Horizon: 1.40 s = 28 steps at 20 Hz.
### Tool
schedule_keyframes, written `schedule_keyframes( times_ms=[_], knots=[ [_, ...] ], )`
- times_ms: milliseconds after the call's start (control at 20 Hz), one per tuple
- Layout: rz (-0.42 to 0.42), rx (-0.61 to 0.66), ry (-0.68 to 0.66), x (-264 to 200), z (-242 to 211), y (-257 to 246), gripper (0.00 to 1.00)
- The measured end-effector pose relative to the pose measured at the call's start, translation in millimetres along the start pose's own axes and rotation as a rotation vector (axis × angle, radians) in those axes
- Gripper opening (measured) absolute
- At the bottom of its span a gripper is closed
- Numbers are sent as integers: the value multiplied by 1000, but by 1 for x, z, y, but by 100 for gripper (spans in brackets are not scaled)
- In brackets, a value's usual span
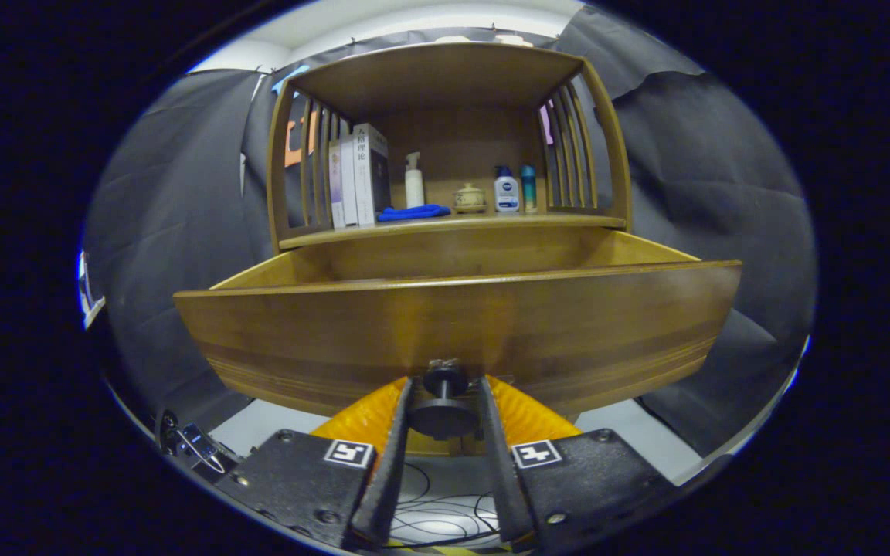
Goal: Pull open the drawer, take out the items inside it, and place them on the countertop above the cabinet.
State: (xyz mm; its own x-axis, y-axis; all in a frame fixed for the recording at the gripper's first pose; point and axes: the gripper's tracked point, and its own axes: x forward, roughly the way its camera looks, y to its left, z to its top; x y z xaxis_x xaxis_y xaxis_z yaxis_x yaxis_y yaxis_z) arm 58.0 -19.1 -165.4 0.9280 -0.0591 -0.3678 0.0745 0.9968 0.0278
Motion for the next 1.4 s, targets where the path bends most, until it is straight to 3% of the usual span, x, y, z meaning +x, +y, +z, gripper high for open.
schedule_keyframes(
  times_ms=[150,250,550,800,1000,1200,1400],
  knots=[
    [95,3,36,-18,11,16,92],
    [147,-7,40,-30,26,26,100],
    [242,-14,53,-49,76,54,99],
    [211,-18,90,-16,106,51,99],
    [122,-40,291,21,91,33,99],
    [113,-15,453,48,84,33,99],
    [92,-49,523,71,90,34,99]
  ],
)
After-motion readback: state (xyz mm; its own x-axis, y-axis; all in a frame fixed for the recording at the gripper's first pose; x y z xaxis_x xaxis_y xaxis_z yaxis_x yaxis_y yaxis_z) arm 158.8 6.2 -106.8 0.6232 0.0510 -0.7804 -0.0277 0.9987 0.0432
